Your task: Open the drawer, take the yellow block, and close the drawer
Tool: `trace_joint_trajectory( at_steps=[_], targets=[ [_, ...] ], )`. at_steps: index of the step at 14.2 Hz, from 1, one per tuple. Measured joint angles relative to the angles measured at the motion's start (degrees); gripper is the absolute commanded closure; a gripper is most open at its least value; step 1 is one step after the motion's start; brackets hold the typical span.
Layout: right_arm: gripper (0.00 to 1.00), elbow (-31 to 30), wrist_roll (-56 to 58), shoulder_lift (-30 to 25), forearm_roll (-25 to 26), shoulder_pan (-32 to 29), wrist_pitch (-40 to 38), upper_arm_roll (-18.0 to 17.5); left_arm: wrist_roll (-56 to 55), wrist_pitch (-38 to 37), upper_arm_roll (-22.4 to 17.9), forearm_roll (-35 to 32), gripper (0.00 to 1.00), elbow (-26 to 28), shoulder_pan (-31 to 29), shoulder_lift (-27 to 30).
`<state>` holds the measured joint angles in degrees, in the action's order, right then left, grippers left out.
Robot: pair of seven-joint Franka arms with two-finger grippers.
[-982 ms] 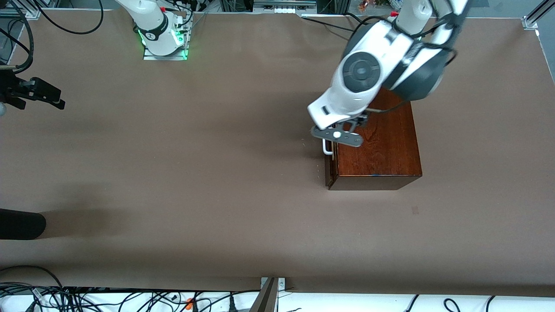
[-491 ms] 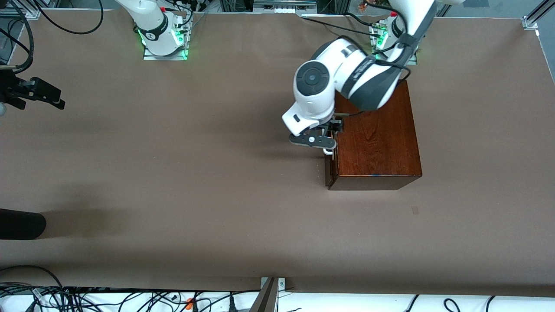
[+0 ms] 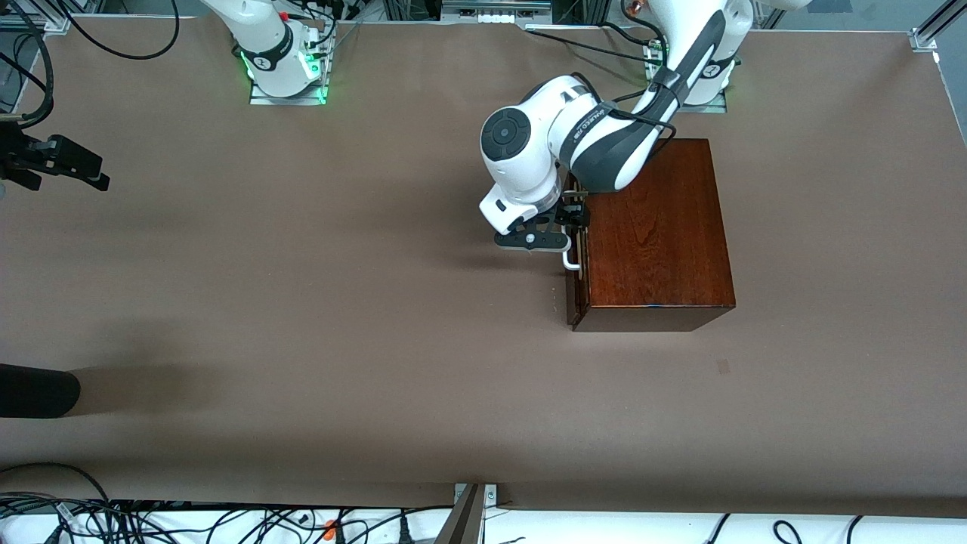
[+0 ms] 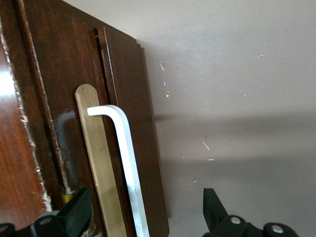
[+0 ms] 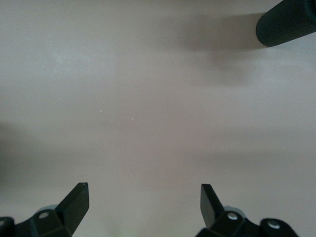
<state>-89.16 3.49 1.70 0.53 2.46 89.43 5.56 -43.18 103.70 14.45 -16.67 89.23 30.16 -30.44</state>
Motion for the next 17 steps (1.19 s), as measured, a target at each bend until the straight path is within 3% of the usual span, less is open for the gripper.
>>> trace_joint_trajectory(
  at_steps=[17],
  targets=[
    [0.00,0.0,0.0,0.0,0.0,0.0,0.0,0.0,-6.6,5.2,-0.3,-2.5,0.00,0.7,1.4,-4.0]
  ],
)
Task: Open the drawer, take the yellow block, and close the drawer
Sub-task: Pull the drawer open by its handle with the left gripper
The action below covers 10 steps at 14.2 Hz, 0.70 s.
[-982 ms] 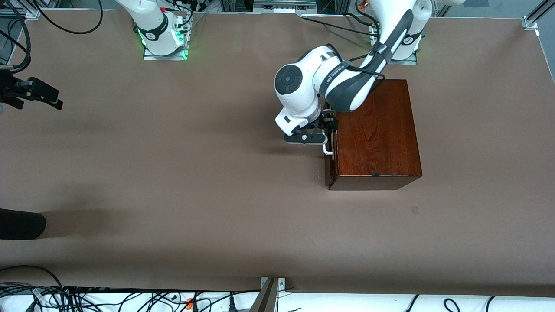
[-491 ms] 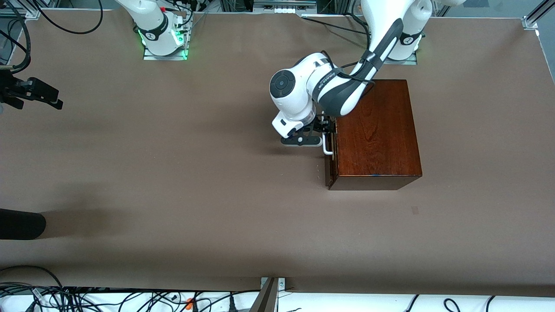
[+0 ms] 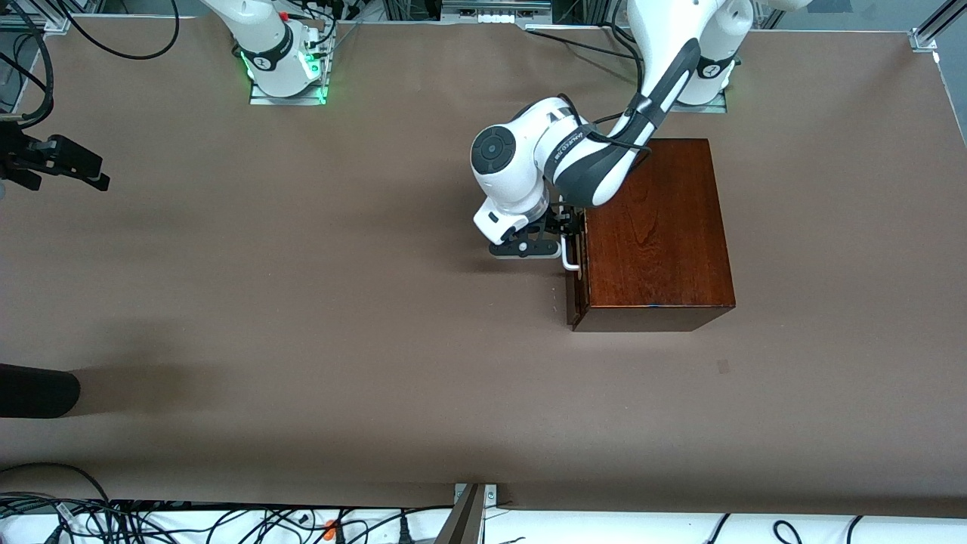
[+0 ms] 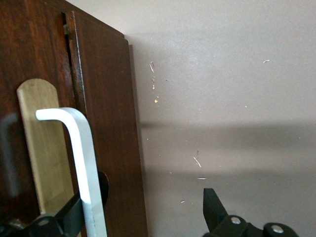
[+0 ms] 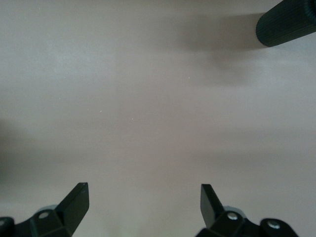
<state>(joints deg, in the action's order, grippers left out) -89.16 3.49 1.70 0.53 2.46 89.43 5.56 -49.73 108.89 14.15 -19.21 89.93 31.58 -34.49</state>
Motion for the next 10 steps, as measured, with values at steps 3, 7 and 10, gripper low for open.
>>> trace_joint_trajectory(
  at_steps=[3,7,10],
  targets=[
    [0.00,0.0,0.0,0.0,0.0,0.0,0.0,0.0,-1.3,1.0,0.0,0.0,0.00,0.2,0.1,0.0],
    [0.00,0.0,0.0,0.0,0.0,0.0,0.0,0.0,-2.7,2.9,0.0,0.0,0.00,0.3,0.5,0.0],
    [0.00,0.0,0.0,0.0,0.0,0.0,0.0,0.0,-3.1,6.5,0.1,1.3,0.00,0.3,1.2,0.0]
  ],
)
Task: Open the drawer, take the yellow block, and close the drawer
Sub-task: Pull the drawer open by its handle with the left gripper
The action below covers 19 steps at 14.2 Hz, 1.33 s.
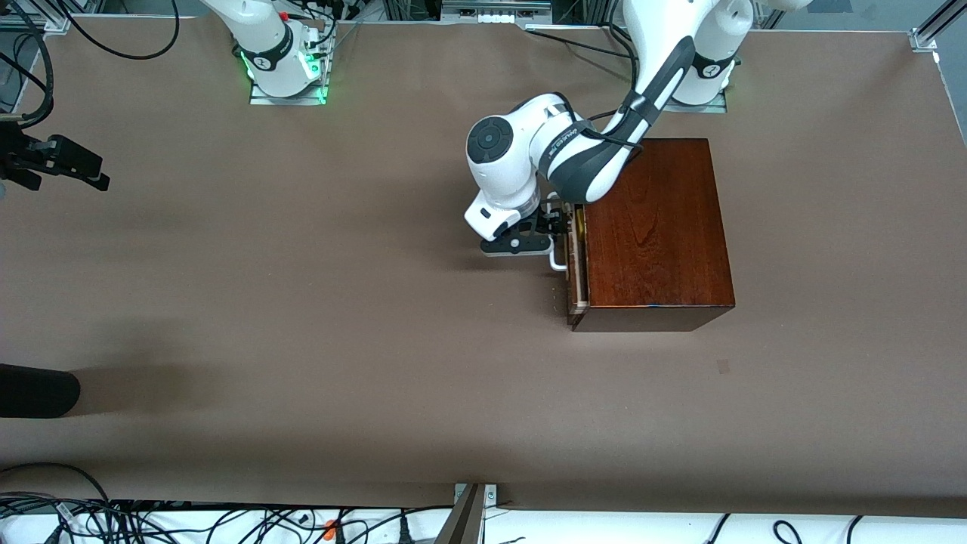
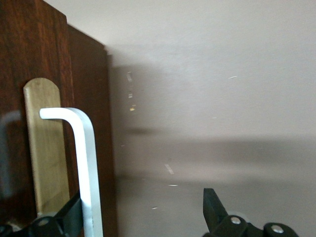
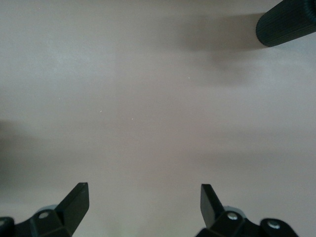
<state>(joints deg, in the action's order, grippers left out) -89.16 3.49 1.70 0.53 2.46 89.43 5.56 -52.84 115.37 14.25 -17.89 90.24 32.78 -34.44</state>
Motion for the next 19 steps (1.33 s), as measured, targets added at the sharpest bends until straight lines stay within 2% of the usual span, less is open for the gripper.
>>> trace_joint_trajectory(
  at_steps=[3,19],
  targets=[
    [0.00,0.0,0.0,0.0,0.0,0.0,0.0,0.0,0.0,5.1,0.2,3.6,0.00,-1.0,1.2,-0.2],
    [0.00,0.0,0.0,0.0,0.0,0.0,0.0,0.0,-0.4,4.9,-0.6,4.7,0.00,-2.3,2.4,-1.1]
  ],
)
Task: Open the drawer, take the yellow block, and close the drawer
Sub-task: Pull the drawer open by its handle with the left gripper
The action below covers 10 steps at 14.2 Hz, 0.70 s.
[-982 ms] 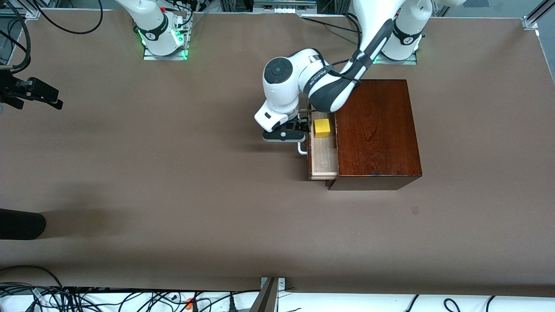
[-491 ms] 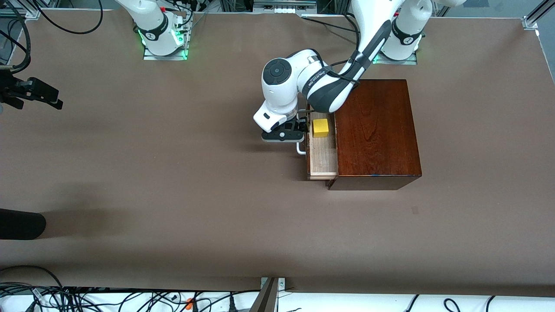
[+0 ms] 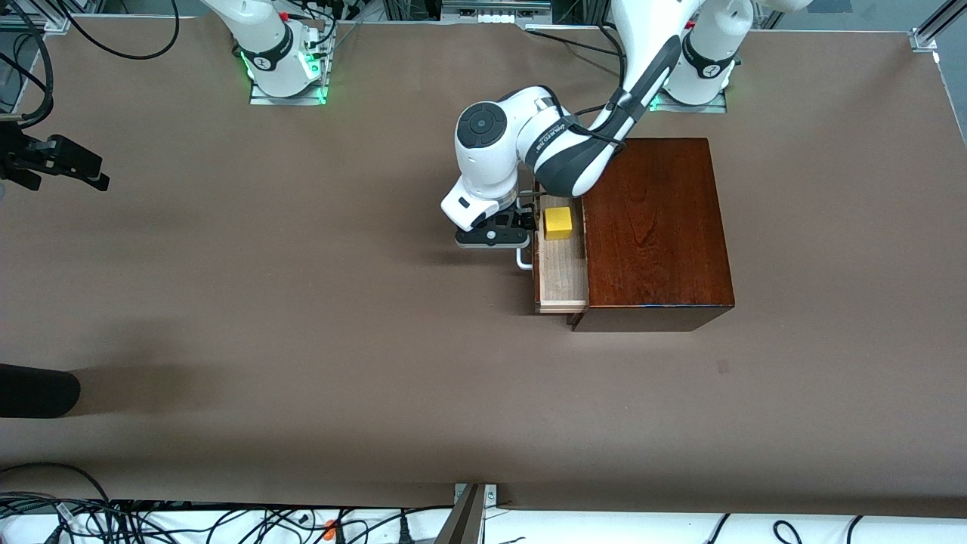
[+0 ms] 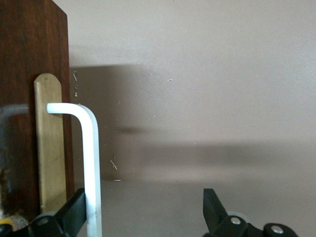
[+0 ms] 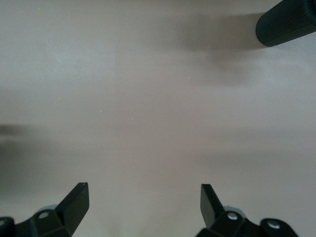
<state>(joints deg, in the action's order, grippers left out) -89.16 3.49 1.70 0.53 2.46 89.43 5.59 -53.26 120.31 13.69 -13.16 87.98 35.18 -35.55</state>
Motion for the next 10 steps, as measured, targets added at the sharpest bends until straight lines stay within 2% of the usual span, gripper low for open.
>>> trace_joint_trajectory(
  at_steps=[4,10],
  targets=[
    [0.00,0.0,0.0,0.0,0.0,0.0,0.0,0.0,0.0,2.4,0.2,2.9,0.00,-1.8,0.8,-1.0],
    [0.00,0.0,0.0,0.0,0.0,0.0,0.0,0.0,-0.1,3.1,0.6,3.2,0.00,-4.4,1.2,-1.6]
  ],
)
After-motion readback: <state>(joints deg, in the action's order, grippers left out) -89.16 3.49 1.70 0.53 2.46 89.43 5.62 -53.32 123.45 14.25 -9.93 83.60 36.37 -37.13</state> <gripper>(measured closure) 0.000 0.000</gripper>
